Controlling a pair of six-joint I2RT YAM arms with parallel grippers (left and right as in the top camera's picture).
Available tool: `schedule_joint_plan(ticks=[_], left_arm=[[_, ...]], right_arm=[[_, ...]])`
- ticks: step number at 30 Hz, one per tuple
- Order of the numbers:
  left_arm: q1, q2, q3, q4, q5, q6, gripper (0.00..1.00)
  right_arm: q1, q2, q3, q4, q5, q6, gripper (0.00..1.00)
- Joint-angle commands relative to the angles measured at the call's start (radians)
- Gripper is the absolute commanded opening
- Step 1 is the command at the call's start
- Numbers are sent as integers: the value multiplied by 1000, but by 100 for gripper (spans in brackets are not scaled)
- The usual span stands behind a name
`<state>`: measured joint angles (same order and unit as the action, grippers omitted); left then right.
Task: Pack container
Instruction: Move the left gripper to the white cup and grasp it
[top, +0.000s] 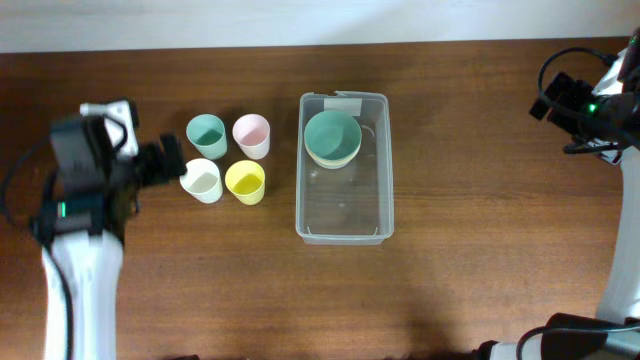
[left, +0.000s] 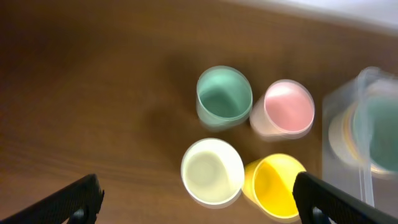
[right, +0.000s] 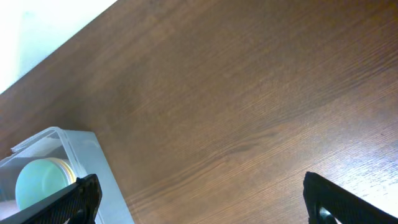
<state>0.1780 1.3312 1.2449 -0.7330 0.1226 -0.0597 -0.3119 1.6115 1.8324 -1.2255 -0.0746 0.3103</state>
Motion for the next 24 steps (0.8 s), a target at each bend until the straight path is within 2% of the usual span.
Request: schedule_joint_plan(ticks=[1, 7, 8, 9, 10, 16, 18, 20, 24], left_arm=[[7, 191, 105, -47, 95, 16, 100], [6, 374, 114, -68, 113, 1, 100], [6, 392, 114, -78, 108, 1, 92], [6, 409, 114, -97, 96, 1, 79], [6, 426, 114, -120, 86, 0, 74], [6, 502, 114, -102, 23, -6, 63], [6, 526, 113, -78, 25, -9, 45], [6, 552, 114, -82, 34, -40, 12], [6, 573, 113, -81, 34, -18, 8]], right_arm=[[-3, 2, 1, -1, 8, -3, 99], [-3, 2, 1, -2, 8, -3, 99], [-3, 2, 1, -1, 8, -3, 99], [-3, 2, 1, -1, 8, -3, 99], [-3, 2, 1, -1, 8, -3, 99], [-3, 2, 1, -2, 8, -3, 99], [-3, 2, 1, -1, 8, -3, 99], [-3, 2, 1, -2, 8, -3, 99], [-3, 2, 1, -2, 8, -3, 99]])
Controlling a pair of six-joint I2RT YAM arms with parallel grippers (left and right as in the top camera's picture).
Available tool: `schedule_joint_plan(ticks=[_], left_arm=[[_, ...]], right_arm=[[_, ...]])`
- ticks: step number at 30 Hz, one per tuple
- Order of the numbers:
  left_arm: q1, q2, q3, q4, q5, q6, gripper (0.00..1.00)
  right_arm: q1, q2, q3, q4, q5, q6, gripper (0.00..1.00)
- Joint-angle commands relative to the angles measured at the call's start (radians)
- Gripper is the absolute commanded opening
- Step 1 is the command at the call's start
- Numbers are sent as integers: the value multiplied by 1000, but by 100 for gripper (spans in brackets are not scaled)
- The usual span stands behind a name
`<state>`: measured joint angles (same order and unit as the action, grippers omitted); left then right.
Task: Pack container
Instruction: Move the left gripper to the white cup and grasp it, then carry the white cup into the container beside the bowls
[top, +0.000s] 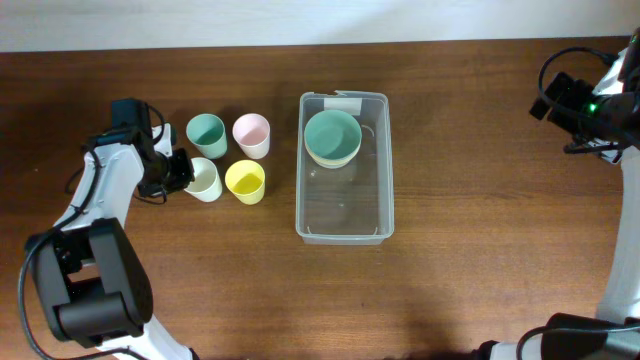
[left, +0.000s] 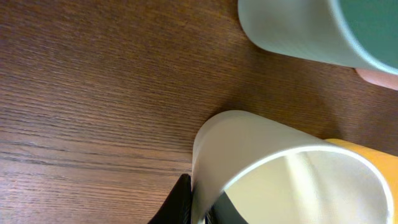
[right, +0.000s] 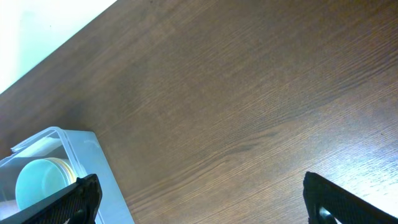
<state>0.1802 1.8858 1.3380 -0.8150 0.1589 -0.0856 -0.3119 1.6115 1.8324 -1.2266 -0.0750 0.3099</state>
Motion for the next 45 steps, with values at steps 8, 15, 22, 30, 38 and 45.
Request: schedule_joint_plan(ticks=[8, 15, 22, 30, 38, 45], left_arm=[[9, -11, 74, -53, 43, 11, 1], [-69, -198, 364, -287, 85, 28, 1], [-389, -247, 445, -326, 75, 61, 1], [-716, -10, 445, -273, -81, 80, 1], [-800, 256, 445, -101, -104, 102, 1], [-800, 307, 451, -5, -150, 102, 1]], right_arm=[[-3, 2, 1, 0, 8, -3, 99], [-3, 2, 1, 0, 8, -3, 99], [-3, 2, 1, 0, 8, -3, 99], [-3, 2, 1, 0, 8, -3, 99], [-3, 2, 1, 0, 8, -3, 99], [-3, 2, 1, 0, 8, -3, 99]])
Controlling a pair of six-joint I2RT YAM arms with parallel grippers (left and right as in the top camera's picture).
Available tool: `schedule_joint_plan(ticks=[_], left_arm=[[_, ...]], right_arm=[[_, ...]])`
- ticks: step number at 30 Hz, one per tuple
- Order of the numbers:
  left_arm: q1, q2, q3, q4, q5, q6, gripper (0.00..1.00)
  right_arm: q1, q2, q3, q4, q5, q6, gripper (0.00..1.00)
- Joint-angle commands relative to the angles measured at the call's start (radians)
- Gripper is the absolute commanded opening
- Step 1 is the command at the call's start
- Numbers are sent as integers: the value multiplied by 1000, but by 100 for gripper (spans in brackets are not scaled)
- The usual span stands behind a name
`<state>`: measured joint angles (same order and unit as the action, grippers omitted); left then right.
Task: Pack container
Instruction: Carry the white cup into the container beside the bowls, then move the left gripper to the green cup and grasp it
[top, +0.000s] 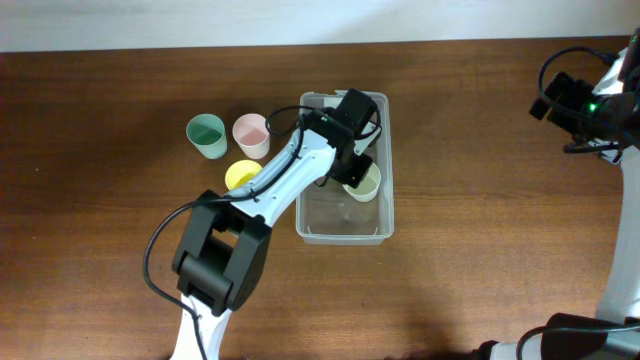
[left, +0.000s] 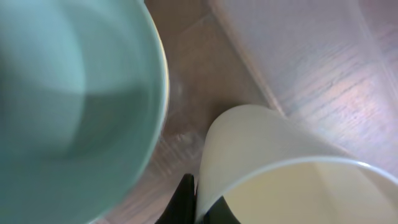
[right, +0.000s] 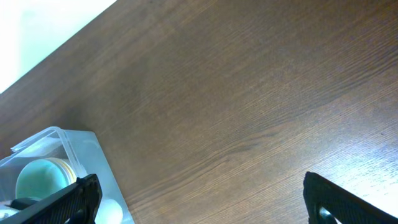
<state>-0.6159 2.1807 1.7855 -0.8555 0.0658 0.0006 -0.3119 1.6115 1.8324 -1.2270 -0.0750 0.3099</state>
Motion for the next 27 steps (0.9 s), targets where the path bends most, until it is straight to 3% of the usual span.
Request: schedule_joint_plan(ticks=[1, 4, 7, 8, 9, 12, 16, 19, 22, 27], left_arm=[[-3, 12, 27, 35, -74, 16, 1], [-3, 11, 82, 21, -74, 16, 7], [-3, 11, 141, -10, -79, 16, 56], [-3, 11, 166, -29, -84, 16, 93], [-3, 11, 189, -50, -90, 16, 99], [-2, 11, 295, -165, -122, 16, 96], [30, 11, 558, -472, -283, 5, 96], [120, 11, 665, -644, -370, -106, 96], [258, 13, 666, -710, -356, -196, 98], [540, 15, 556, -665, -125, -199, 90]], right_arm=[[-3, 2, 1, 0, 8, -3, 99], [-3, 2, 1, 0, 8, -3, 99], [-3, 2, 1, 0, 8, -3, 99], [-3, 2, 1, 0, 8, -3, 99], [-3, 2, 1, 0, 8, -3, 99], [-3, 2, 1, 0, 8, -3, 99], [-3, 2, 1, 0, 8, -3, 99], [-3, 2, 1, 0, 8, -3, 99], [-3, 2, 1, 0, 8, -3, 99], [-3, 2, 1, 0, 8, -3, 99]])
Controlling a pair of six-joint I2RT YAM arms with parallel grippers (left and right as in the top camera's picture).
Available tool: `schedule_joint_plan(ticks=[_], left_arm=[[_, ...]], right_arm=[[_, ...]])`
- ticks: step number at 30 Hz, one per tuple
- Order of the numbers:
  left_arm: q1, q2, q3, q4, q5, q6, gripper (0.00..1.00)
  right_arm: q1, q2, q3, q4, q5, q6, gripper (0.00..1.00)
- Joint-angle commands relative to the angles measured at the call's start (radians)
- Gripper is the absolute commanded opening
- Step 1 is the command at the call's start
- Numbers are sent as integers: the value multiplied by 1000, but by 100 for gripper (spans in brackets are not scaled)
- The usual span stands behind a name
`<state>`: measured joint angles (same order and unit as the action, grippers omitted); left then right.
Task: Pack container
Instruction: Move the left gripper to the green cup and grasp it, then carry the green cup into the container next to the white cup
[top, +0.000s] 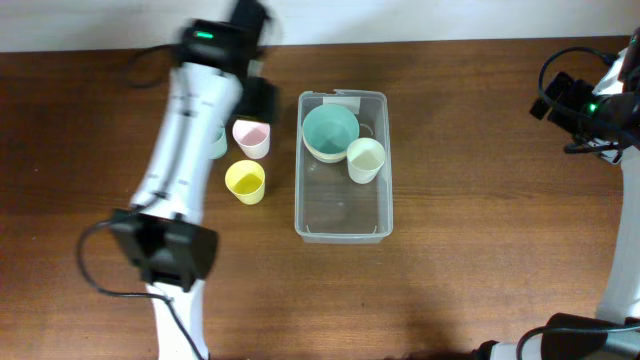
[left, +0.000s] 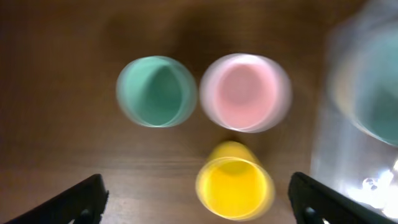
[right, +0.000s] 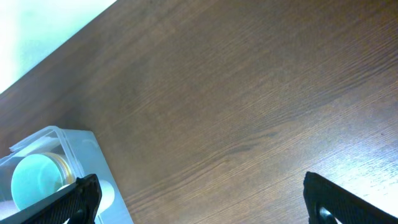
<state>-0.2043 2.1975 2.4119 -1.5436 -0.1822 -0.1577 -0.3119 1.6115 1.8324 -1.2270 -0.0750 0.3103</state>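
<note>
The clear plastic container (top: 343, 225) holds a teal bowl (top: 330, 132) and a cream cup (top: 365, 158) beside it. Left of the container stand a pink cup (top: 251, 136), a yellow cup (top: 245, 182) and a green cup (left: 156, 91), the green one mostly hidden under my left arm in the overhead view. My left gripper (left: 198, 202) hangs open and empty high over these three cups, with the yellow cup (left: 235, 186) between its fingertips in the wrist view. My right gripper (right: 208, 199) is open and empty over bare table at the far right.
My left arm (top: 185, 160) stretches from the table's front edge to the back across the area left of the cups. The container's corner (right: 56, 155) shows at the left of the right wrist view. A white wall borders the table's back edge.
My left gripper let go of the cream cup, which now stands in the container beside the teal bowl. The gripper has moved out and is open above the three cups on the left.
My left gripper was open left of four cups. Then it was shut on the cream cup's rim. Then it held that cup inside the container next to the bowl. Now the cup stands there and the gripper is open over the other cups. The right arm never moved.
</note>
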Motion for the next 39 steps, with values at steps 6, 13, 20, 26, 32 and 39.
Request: schedule_joint_plan(ticks=[6, 13, 20, 26, 32, 39], left_arm=[[275, -2, -265, 183, 222, -37, 89], [289, -2, -499, 428, 279, -11, 56], [288, 7, -553, 533, 272, -21, 9], [294, -5, -513, 468, 272, -21, 1], [309, -114, -273, 267, 265, -21, 1], [147, -248, -86, 105, 266, -20, 1]], right_arm=[[-3, 2, 1, 0, 8, -3, 99], [-3, 2, 1, 0, 8, -3, 99], [-3, 2, 1, 0, 8, -3, 99], [-3, 2, 1, 0, 8, -3, 99], [-3, 2, 1, 0, 8, -3, 99], [-3, 2, 1, 0, 8, -3, 99]])
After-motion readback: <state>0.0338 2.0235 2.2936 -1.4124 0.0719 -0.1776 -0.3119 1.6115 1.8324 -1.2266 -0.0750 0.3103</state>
